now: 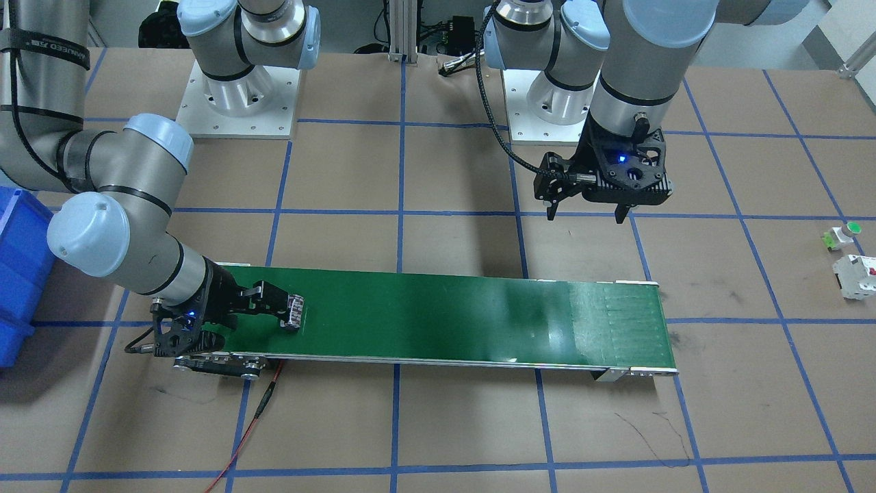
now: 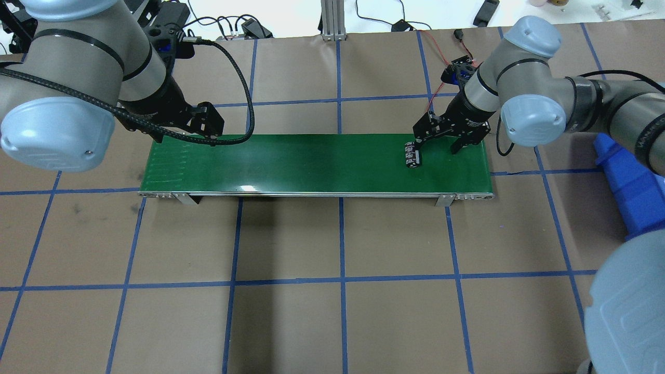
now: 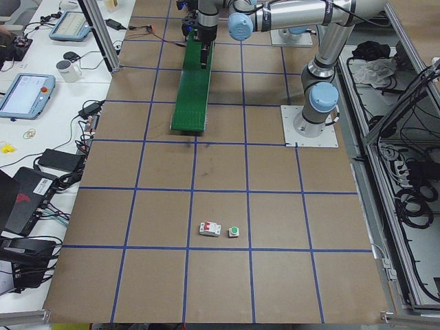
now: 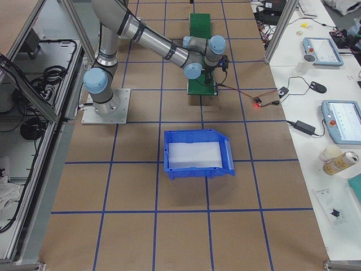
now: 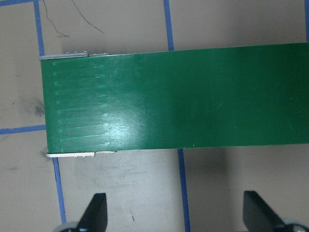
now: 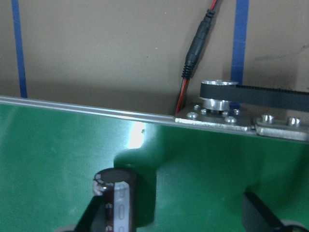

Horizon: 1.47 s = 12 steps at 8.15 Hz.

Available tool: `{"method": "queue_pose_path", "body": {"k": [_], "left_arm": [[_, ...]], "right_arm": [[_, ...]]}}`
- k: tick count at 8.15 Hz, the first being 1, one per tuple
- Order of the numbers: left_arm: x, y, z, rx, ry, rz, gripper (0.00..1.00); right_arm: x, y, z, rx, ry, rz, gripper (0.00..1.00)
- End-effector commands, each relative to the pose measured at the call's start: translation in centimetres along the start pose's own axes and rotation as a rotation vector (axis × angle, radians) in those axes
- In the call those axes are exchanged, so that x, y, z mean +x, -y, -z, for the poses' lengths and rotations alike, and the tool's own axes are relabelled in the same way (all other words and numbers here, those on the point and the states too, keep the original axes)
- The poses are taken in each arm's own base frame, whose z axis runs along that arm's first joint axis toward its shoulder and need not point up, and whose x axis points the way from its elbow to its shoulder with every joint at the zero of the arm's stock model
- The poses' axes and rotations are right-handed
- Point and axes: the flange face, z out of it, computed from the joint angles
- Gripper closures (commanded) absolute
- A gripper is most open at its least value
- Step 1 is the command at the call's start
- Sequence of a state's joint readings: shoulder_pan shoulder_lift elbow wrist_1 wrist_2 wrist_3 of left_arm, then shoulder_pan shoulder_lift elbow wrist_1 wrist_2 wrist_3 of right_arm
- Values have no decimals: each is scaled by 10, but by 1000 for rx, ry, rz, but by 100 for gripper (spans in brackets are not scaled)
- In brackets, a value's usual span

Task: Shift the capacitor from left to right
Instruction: 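Grasp the capacitor at the belt end with the right gripper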

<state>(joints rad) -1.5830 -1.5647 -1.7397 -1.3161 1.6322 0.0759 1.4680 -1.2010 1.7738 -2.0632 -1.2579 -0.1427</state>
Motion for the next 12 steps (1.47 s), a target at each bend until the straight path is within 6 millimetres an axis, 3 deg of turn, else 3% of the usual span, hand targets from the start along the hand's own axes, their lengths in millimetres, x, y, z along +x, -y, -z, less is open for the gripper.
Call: {"method": "queue_pose_path", "body": {"k": [1,2,3,4,5,10,11,12], "left_arm": [[0,0,0,0,0,16,0],[0,0,0,0,-2,40,0],[0,1,-2,-3,-2,40,0],[0,1,-3,-6,-3,39,0],[1,2,-2,-4,-3,36,0],[3,3,-9,-18,-1,30,0],[3,3,-9,-18,-1,29,0],[3,3,-8,-15,-3,32,0]], "right_arm": [[0,0,0,1,0,0,0],[0,0,0,-1,0,0,0],[0,3,3,24,-8,10,7],[4,3,5,33,-52,15,62],[6,2,4,27,-72,14,97],[5,3,11,36,-86,13,100],[5,6,18,51,-109,18,100],[2,20,43,97,-148,31,100]]}}
